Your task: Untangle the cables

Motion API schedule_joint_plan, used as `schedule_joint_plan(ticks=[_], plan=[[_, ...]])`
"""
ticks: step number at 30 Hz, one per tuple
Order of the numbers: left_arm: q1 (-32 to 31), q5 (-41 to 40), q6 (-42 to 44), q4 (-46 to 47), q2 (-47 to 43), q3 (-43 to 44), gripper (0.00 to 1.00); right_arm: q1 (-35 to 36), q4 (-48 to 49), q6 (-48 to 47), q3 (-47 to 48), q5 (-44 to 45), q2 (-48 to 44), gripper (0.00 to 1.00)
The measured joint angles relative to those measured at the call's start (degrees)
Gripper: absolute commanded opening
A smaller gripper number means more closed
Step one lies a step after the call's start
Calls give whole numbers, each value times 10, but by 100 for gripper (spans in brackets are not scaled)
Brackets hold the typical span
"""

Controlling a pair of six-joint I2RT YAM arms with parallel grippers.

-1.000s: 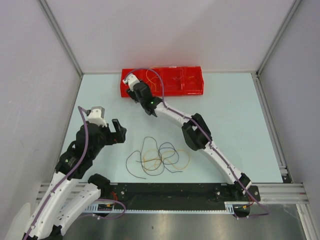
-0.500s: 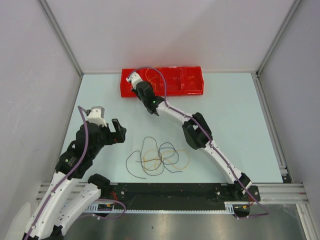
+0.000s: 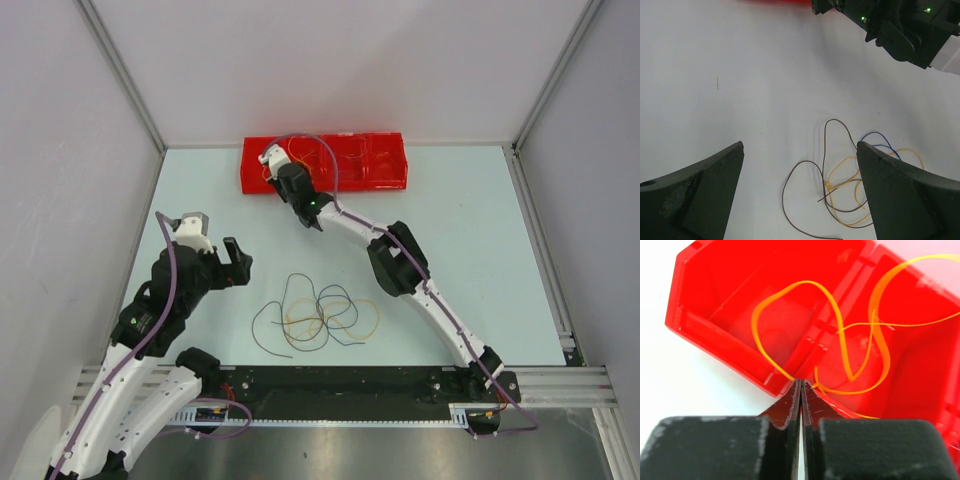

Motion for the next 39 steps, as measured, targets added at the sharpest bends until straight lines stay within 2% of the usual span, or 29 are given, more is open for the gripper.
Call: schedule_joint_plan(ticks=[6,9,11,14,19,27,33,39], plan=[[0,0,0,2,0,0,100,-3,6,3,-41,1,-37,20],[0,0,0,2,0,0,100,-7,6,18,-63,1,-56,36],[0,0,0,2,0,0,100,-9,6,30,-87,-2,-73,42],[0,0,0,2,0,0,100,-15,7,38,-127,-5,-104,46],[0,0,0,3,0,0,100,-32,6,74,-241,-10,-195,48],[1,1,0,4,33,-1,99,-80,-24,191,-448,-37,-418,49],[1,21,-26,18,87,-6,93,-98,-71,261,-551,-65,-556,49],[-31,43,-87,78,148,-53,86,-106,-112,295,-612,-82,-614,49]])
